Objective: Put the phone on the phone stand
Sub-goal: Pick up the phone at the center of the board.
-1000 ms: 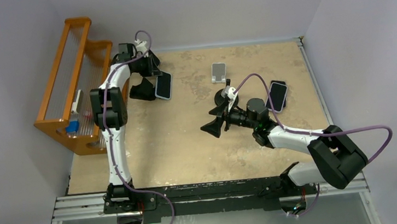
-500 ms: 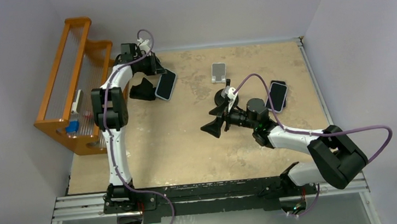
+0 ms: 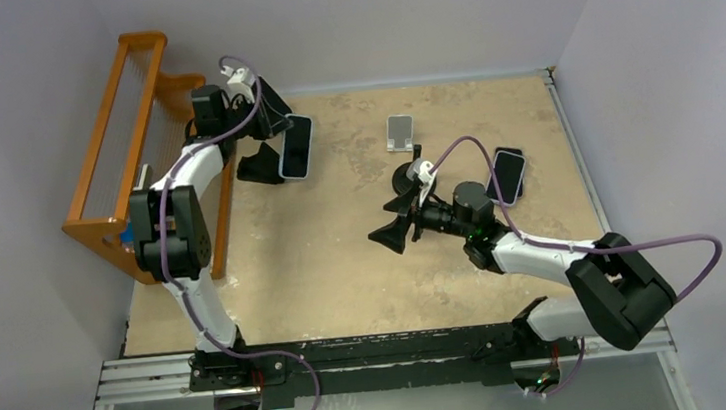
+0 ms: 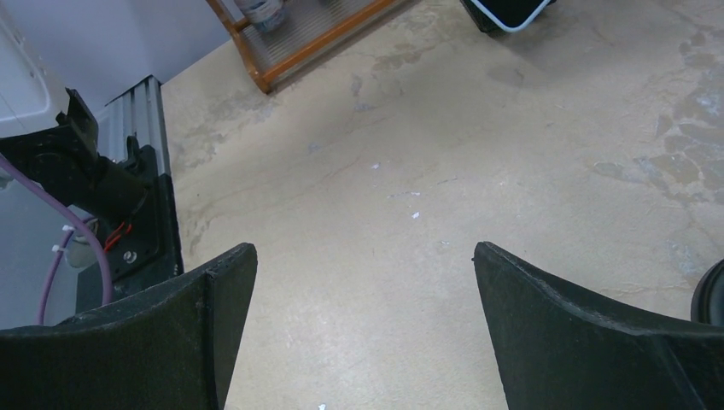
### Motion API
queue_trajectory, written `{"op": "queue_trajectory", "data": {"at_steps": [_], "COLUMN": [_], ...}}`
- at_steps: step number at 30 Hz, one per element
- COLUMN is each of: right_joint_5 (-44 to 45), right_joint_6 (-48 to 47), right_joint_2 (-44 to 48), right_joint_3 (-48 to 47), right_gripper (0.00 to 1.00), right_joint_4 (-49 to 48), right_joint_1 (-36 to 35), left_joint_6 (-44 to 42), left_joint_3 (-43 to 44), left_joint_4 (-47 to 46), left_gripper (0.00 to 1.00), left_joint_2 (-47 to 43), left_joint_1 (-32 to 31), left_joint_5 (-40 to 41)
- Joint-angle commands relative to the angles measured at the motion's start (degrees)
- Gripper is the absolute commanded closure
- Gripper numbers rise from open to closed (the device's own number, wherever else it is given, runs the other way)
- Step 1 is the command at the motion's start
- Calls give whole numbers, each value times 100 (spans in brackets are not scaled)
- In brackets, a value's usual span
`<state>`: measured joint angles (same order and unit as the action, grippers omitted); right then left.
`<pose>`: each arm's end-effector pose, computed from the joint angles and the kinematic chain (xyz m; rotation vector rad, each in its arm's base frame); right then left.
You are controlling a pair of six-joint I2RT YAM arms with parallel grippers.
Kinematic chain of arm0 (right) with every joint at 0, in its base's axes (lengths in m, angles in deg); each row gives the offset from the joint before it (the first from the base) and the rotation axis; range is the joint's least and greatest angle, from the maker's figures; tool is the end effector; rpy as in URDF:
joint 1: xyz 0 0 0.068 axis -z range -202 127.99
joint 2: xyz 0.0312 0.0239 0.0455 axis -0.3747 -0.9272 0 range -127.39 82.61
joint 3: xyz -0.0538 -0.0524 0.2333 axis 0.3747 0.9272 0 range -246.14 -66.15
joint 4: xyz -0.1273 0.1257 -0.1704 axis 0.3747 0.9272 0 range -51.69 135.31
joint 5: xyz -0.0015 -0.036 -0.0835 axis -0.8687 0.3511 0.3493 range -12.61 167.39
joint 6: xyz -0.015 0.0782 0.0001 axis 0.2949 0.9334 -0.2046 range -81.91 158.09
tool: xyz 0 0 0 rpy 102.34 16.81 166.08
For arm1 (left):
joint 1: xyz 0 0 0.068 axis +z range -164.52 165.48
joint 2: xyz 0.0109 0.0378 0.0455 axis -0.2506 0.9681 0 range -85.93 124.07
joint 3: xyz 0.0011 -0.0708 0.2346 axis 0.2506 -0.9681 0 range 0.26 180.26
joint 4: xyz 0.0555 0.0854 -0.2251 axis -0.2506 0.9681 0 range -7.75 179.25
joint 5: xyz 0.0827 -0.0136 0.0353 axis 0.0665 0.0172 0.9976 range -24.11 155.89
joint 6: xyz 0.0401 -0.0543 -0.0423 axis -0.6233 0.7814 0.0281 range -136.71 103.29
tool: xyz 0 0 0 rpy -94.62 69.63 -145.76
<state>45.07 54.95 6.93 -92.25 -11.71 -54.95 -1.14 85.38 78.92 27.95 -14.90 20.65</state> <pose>0.2220 0.1875 0.2066 -0.6911 1.5293 1.1070 0.4556 -0.0519 0.2182 0.2493 1.9858 -0.9684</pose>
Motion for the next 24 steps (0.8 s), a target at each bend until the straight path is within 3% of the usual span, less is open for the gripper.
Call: {"op": "queue_trajectory", "data": {"at_steps": [1, 4, 13, 18, 24], "right_joint_5": [59, 47, -96, -107, -99], "right_joint_6": [-19, 21, 106, 107, 114], "right_joint_2": [292, 353, 372, 316, 206], "right_joint_3": [45, 74, 47, -5, -69], "right_gripper": [1, 1, 1, 1, 1], "right_joint_4": [-249, -271, -377, -385, -398], "right_joint_1": [8, 8, -8, -43, -76], "left_joint_6": [446, 588, 952, 1170, 1369], "left_joint_3": [-650, -1373, -4549, -5580, -5616], "left_joint_4": [-1357, -1801, -5313, -7913, -9604], "left_gripper": [100, 100, 100, 100, 100], "left_joint_2": [-1132, -1744, -3367, -3028, -2165], "left_joint_1": [38, 38, 38, 38, 38], "left_joint_5": [209, 944, 3269, 3615, 3642]}}
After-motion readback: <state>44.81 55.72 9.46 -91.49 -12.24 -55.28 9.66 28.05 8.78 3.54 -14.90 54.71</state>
